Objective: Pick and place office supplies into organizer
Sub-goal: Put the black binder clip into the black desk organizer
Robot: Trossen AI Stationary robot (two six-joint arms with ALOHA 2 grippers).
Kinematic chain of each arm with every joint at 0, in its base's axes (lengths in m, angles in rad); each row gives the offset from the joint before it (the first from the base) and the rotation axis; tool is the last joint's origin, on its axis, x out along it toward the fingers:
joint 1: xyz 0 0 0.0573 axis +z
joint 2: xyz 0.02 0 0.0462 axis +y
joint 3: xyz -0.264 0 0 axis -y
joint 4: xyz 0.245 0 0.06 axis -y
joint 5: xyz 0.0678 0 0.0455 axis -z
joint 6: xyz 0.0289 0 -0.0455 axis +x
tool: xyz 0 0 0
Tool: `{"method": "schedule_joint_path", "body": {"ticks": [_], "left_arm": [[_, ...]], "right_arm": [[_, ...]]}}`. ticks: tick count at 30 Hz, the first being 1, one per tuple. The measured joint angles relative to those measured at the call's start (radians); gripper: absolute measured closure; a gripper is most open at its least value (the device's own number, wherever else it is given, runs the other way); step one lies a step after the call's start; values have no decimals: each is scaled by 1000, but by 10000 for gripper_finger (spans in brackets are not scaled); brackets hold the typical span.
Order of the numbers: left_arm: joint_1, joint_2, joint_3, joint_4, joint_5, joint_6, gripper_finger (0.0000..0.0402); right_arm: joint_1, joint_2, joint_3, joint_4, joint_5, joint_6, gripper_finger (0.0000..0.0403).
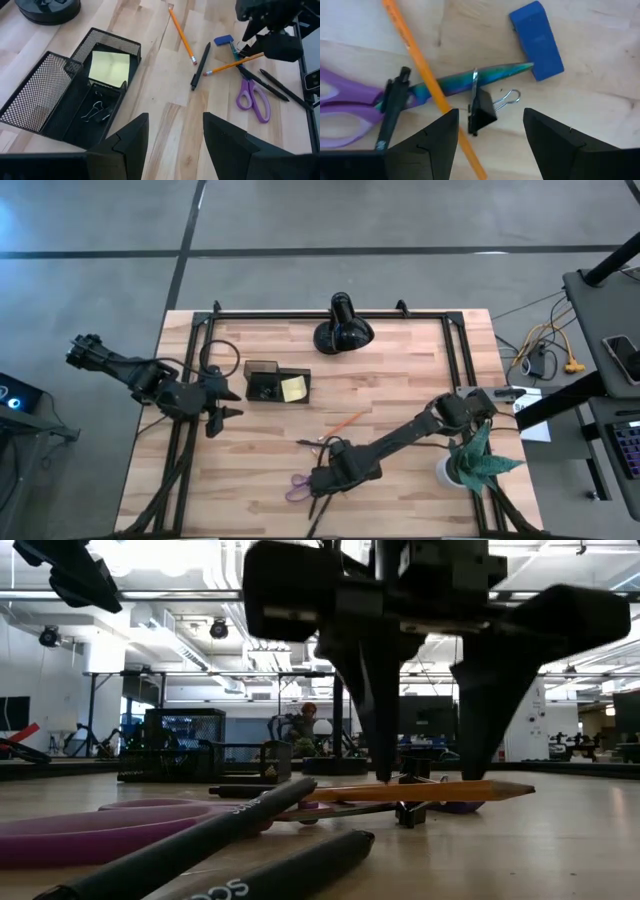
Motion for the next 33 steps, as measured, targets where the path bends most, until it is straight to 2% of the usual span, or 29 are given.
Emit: {"method": "schedule_joint_path", "body": {"ticks": [8, 25, 28, 33], "left_arm": [[1, 8, 0, 0, -25, 0, 233], [1, 24, -13, 5, -26, 0, 233], [1, 24, -14, 20, -26, 0, 233], [1, 26, -15, 23, -27, 0, 233]], "right_arm": [[-13, 0, -34, 68, 4, -31, 199], [-19, 0, -41, 96, 8, -90, 371], [-19, -1, -27, 91, 30, -123, 387], [-24, -4, -8, 59, 55, -130, 390]]}}
